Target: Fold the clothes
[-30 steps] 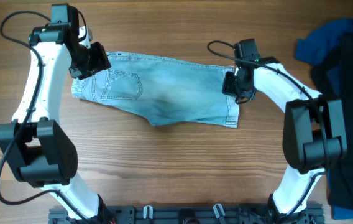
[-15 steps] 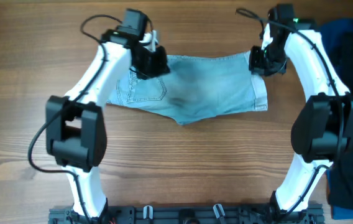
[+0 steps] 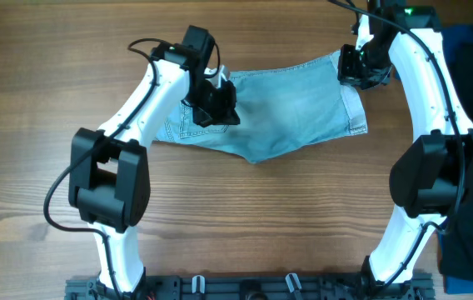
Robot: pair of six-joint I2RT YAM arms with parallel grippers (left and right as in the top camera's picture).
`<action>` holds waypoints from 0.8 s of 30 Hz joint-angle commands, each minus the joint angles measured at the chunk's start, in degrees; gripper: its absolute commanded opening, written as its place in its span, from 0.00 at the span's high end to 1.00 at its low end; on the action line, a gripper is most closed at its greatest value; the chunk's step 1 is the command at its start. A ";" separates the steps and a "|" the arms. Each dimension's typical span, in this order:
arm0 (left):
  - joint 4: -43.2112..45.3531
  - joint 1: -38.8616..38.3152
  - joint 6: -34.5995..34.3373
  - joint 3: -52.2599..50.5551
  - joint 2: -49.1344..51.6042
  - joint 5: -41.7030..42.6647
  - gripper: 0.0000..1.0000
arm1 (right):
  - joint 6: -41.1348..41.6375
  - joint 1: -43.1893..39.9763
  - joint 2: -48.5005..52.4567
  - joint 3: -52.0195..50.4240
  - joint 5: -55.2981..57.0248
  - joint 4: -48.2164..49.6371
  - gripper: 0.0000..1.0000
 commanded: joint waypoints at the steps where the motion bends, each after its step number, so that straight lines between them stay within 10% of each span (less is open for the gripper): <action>1: 0.22 -3.28 -1.25 0.50 0.11 -3.67 0.96 | -0.98 -0.11 -0.37 1.55 -0.96 -0.13 0.96; 24: 3.08 -10.45 -7.34 3.76 5.31 -16.09 0.96 | -0.94 -0.11 -0.37 1.55 -0.98 0.04 0.96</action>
